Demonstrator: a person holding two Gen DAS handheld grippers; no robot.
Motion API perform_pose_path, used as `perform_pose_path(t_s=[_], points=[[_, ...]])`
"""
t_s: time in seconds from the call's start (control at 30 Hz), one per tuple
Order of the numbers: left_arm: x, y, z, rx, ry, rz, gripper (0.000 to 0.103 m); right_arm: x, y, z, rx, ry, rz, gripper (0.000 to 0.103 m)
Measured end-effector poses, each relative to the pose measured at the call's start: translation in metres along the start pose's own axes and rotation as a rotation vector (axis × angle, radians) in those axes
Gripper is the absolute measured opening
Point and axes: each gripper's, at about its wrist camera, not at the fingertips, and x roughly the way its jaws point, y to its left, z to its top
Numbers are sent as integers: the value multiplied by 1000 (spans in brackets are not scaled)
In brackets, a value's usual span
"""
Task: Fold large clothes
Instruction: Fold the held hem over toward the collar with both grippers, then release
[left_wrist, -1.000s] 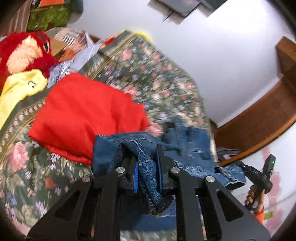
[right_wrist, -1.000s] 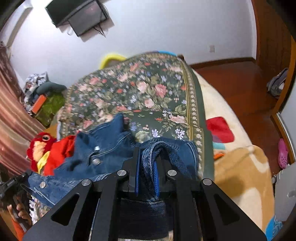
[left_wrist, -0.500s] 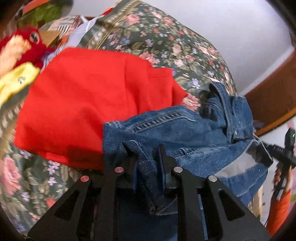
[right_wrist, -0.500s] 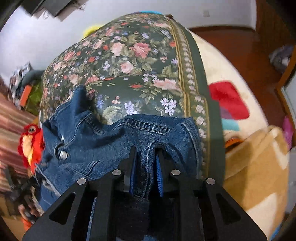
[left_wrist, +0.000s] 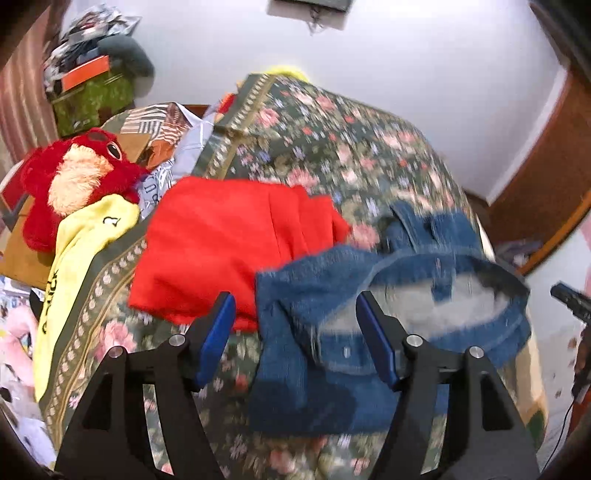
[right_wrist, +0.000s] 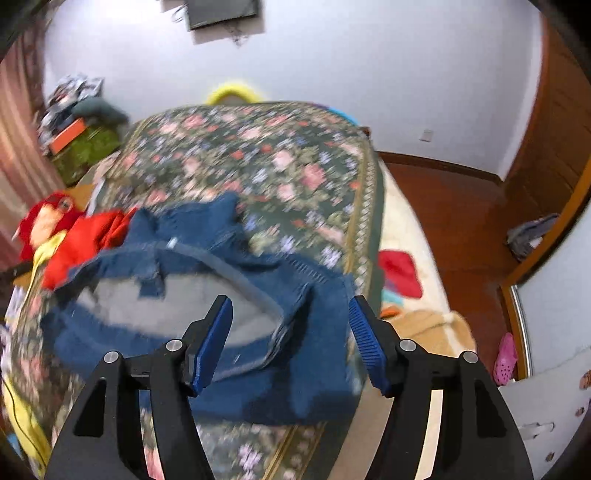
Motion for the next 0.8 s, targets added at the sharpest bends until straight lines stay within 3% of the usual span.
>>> perform_pose_path(t_s=[0.3, 0.43, 0.6, 0.7, 0.8], points=[[40, -46, -68, 155, 192, -62, 67, 53, 36, -52, -41, 173, 82, 62], [62, -71, -77, 233, 185, -26, 71, 67, 50, -58, -96, 161, 20, 67], [95, -87, -59, 256, 189, -36, 71, 93, 65, -40, -171, 193, 50, 70], [112, -89, -34, 255, 182, 9, 71, 111, 70, -23, -195, 209, 42, 70], [118, -83, 5, 230, 126, 37, 71, 118, 62, 14, -148, 141, 18, 68]])
